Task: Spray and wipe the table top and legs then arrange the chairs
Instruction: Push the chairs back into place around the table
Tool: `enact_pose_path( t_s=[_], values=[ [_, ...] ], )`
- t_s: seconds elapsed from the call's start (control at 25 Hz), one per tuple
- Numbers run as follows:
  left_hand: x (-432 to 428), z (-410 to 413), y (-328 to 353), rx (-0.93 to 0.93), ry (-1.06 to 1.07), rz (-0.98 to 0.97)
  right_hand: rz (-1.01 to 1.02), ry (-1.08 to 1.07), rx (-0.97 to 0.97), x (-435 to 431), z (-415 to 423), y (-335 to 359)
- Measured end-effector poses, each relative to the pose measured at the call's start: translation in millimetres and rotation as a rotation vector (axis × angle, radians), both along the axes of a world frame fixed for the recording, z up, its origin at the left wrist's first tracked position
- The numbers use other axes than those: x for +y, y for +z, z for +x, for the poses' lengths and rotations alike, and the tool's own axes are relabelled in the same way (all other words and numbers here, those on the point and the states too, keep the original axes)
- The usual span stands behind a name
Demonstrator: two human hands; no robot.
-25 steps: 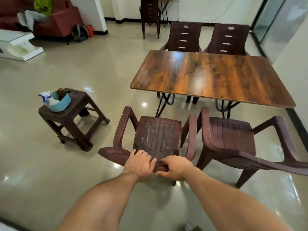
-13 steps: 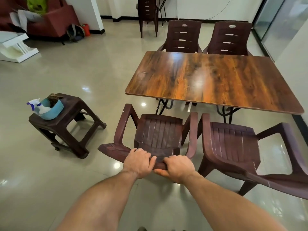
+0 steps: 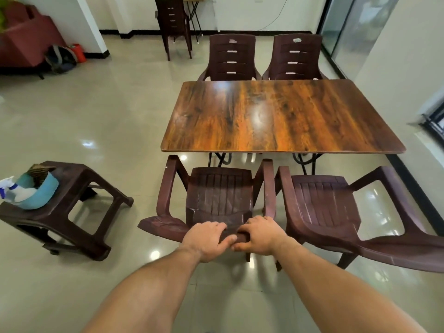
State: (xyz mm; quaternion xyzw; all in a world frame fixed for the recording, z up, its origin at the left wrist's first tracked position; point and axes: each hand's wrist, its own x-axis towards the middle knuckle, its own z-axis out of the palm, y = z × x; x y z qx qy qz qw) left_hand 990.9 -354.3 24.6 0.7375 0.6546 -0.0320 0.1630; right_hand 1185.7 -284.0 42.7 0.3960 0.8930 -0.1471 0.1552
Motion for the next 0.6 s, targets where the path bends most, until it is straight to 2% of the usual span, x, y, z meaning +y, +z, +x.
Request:
enact_pose_path(
  t_s=[0.16,0.28,0.36,0.44,0.52,0.6],
  values=[
    [19.0,55.0,17.5,-0.111,-0.066,-0.165,-0.052,-0.199,0.174,-5.1,75.0,12.2],
    [31.7,96.3,13.4,-0.028,-0.015,-0.217,0.022,-0.344,-0.007,-3.6,150.9,14.1],
    [37.0,115.1,10.0,0.044,0.111,-0.195,0.127,-0.452,-0.208,-3.7,195.5,15.8],
    [37.3,130.7,7.8,0.121,0.238,-0.172,0.143,-0.563,-0.320,-4.7,226.4,17.5],
    [34.9,138.3,5.8,0.142,0.302,-0.122,0.126,-0.587,-0.313,-4.0,238.6,17.4],
    [29.9,138.2,3.8,0.078,0.347,-0.102,0.138,-0.578,-0.265,-3.1,237.3,17.9]
  ],
)
